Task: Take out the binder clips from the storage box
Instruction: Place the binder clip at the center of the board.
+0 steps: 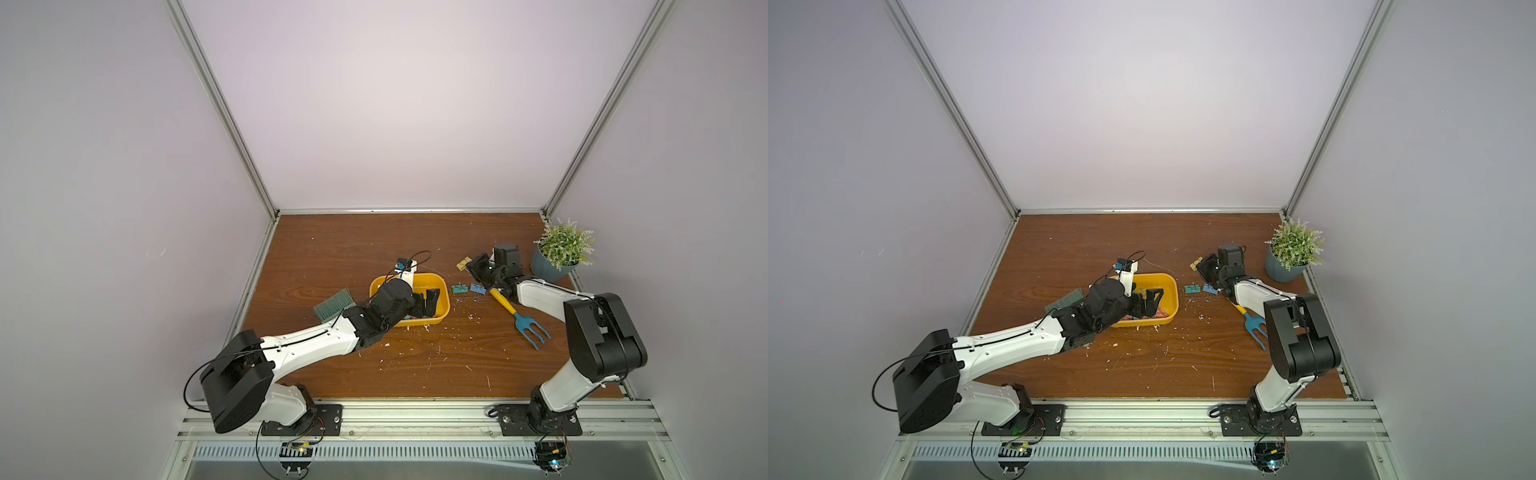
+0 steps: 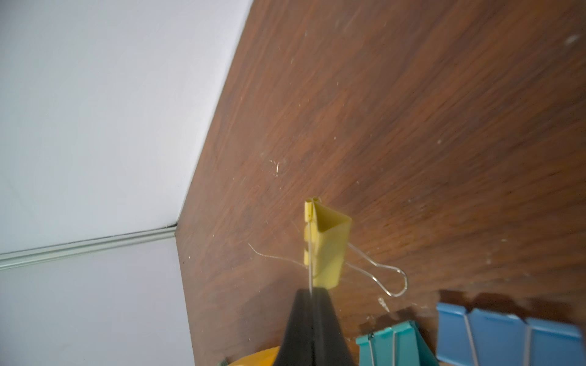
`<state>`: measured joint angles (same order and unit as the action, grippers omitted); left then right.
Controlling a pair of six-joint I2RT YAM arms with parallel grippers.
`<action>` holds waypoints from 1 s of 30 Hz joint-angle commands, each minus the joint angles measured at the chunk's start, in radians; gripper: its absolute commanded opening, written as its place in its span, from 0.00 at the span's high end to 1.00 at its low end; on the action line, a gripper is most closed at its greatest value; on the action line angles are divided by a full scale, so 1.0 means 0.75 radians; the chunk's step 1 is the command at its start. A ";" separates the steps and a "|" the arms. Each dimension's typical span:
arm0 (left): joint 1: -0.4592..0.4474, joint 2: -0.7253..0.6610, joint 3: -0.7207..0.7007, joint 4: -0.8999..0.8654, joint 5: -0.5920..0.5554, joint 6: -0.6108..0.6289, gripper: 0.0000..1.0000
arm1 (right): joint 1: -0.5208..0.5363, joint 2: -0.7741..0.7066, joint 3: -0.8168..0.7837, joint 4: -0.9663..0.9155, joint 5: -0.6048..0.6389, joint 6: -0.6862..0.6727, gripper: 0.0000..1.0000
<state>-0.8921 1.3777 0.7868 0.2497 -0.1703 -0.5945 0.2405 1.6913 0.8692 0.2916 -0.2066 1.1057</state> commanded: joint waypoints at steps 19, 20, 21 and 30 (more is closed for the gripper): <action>0.063 -0.054 0.055 -0.148 -0.049 0.050 0.00 | 0.034 0.011 0.050 -0.086 -0.173 -0.092 0.74; 0.063 -0.060 0.067 -0.169 -0.065 0.051 0.00 | 0.035 -0.031 0.040 -0.135 -0.158 -0.135 0.73; 0.064 -0.067 0.078 -0.193 -0.084 0.054 0.00 | 0.036 -0.082 0.031 -0.202 -0.112 -0.190 0.73; 0.082 -0.073 0.113 -0.266 -0.262 -0.005 0.00 | 0.050 -0.390 -0.008 -0.375 -0.256 -0.782 0.76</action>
<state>-0.8490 1.3178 0.8478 0.1066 -0.3019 -0.5758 0.2672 1.4250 0.8742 0.0452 -0.2787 0.7383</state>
